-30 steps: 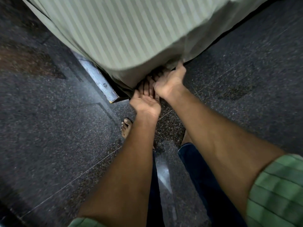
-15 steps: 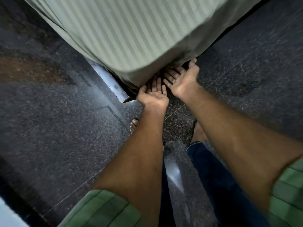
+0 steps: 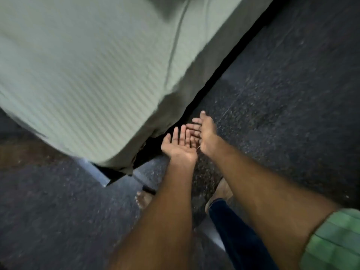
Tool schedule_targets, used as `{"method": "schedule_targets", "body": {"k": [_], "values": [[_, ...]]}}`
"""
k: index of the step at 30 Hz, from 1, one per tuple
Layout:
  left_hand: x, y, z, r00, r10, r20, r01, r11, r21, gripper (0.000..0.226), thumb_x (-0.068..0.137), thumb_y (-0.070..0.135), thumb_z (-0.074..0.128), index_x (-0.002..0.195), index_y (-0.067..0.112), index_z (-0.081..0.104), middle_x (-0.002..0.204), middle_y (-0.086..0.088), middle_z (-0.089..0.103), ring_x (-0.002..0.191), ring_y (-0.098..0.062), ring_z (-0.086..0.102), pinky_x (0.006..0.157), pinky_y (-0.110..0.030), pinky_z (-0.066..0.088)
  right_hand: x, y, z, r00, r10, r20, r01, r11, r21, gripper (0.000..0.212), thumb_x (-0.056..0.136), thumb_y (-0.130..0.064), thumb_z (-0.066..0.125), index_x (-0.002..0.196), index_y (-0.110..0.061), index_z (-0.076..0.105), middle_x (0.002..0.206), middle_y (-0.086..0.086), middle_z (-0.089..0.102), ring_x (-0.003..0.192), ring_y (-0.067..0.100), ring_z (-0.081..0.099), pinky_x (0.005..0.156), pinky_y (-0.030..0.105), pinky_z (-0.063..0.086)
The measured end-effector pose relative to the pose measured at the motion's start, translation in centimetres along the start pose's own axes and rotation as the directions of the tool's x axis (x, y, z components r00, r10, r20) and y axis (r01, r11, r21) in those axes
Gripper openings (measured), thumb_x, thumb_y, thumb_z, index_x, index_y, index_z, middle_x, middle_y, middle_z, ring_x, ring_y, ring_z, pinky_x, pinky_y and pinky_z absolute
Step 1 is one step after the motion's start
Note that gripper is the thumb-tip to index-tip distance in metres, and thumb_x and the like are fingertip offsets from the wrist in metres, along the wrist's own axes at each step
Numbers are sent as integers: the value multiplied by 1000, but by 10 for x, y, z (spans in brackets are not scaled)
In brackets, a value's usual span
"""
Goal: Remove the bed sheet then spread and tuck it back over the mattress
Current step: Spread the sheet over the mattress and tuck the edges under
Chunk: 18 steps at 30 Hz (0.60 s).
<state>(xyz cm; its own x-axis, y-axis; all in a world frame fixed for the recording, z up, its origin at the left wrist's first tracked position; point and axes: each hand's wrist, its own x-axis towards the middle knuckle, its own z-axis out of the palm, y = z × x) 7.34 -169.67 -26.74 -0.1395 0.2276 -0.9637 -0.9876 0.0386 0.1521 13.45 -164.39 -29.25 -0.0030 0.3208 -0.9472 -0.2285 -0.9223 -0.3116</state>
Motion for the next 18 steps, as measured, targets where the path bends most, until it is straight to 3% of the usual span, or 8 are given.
{"method": "schedule_targets", "body": {"k": [4,9,12,14,15,16,18], "values": [[-20,-36,86,997,8,83,-12,999,44,42,99,42,44,121,16,68,112,-5,74,100,-19,67,89,-30,47,-9,-83,-25,997,-71,-44,74,995,72,48,107,-44,45,121,-3,66,84,11,69,60,14,61,40,16,42],[-37,-81,186,985,24,170,-52,986,158,39,101,40,44,119,16,68,108,-7,74,93,-21,68,90,-32,52,-8,-174,-51,976,-162,-147,167,986,20,31,104,-32,54,91,-6,67,63,2,56,30,4,46,32,13,32],[-34,-109,242,979,35,201,-101,938,330,34,101,38,44,115,18,69,104,-4,75,83,-17,66,74,-27,51,7,-229,-72,946,-265,-186,238,959,-156,35,101,-27,58,71,-11,64,63,3,62,44,10,58,42,20,44],[-26,-127,277,970,100,219,-207,811,547,32,103,33,46,116,16,69,91,-2,74,68,-11,61,56,-21,45,22,-270,-91,904,-394,-168,285,846,-451,32,99,-29,58,83,-6,74,85,11,76,79,26,72,69,33,57],[-18,-135,294,954,157,254,-288,703,650,31,103,31,48,112,13,71,83,-2,73,61,-10,58,49,-19,42,27,-294,-100,884,-440,-157,291,781,-552,30,99,-29,58,93,-6,77,97,13,77,94,29,72,80,35,57],[-10,-144,316,925,214,315,-380,572,727,30,103,31,50,106,13,74,77,-2,72,56,-10,56,47,-20,40,35,-324,-110,870,-468,-153,292,741,-605,30,99,-29,58,100,-7,78,104,14,77,102,30,71,85,34,54],[8,-162,354,858,275,433,-508,330,796,30,100,33,52,92,18,77,71,1,73,56,-12,57,56,-25,45,56,-376,-130,850,-505,-149,292,688,-665,31,99,-30,57,105,-7,77,108,13,77,107,30,70,90,32,54]]}}
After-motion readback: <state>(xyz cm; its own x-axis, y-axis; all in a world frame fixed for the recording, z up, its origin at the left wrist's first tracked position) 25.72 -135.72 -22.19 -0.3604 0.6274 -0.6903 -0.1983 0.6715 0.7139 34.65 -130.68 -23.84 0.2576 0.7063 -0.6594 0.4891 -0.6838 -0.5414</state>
